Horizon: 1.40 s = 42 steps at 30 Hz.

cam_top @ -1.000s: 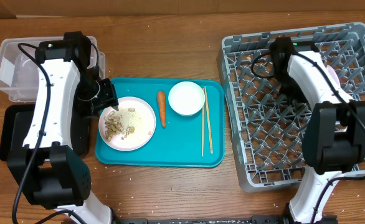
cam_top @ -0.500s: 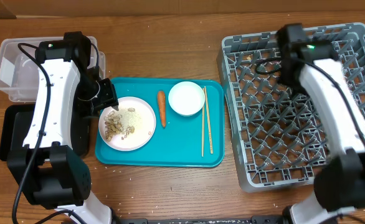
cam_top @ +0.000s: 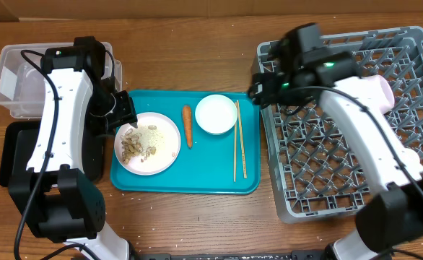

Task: Sort waste into correct bins and load items into the dishwasher
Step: 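Reach the right gripper to the remaining white bowl and grasp it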

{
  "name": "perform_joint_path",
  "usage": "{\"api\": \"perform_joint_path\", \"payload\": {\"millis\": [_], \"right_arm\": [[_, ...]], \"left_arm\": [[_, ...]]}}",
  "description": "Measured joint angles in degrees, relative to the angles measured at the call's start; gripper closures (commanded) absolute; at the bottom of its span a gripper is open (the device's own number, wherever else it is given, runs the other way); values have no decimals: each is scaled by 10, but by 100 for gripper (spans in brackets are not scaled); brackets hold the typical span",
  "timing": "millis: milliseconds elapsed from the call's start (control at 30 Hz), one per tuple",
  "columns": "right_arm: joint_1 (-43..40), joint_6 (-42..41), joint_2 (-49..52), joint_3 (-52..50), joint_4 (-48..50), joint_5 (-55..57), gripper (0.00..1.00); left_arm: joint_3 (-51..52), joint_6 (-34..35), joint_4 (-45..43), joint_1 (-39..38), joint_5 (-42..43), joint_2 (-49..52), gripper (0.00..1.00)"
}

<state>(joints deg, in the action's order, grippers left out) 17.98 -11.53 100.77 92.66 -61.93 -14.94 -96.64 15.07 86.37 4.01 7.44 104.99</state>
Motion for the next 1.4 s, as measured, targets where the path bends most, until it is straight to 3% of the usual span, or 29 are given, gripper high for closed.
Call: {"api": "perform_joint_path", "payload": {"millis": [367,633,700,1133,1400], "right_arm": [[72,-69,111,0,39,66,22],[77,-103,177,0,69,77,30],[85,-107,190,0,75,78,36],[99,-119,201,-1,94,79,96],[99,-127,201,0,87,80,96]], "left_arm": [[0,0,0,0,0,0,41],[0,0,0,0,0,0,41],[0,0,0,0,0,0,41],[0,0,-2,0,0,0,41],[0,0,-1,0,0,0,41]]}}
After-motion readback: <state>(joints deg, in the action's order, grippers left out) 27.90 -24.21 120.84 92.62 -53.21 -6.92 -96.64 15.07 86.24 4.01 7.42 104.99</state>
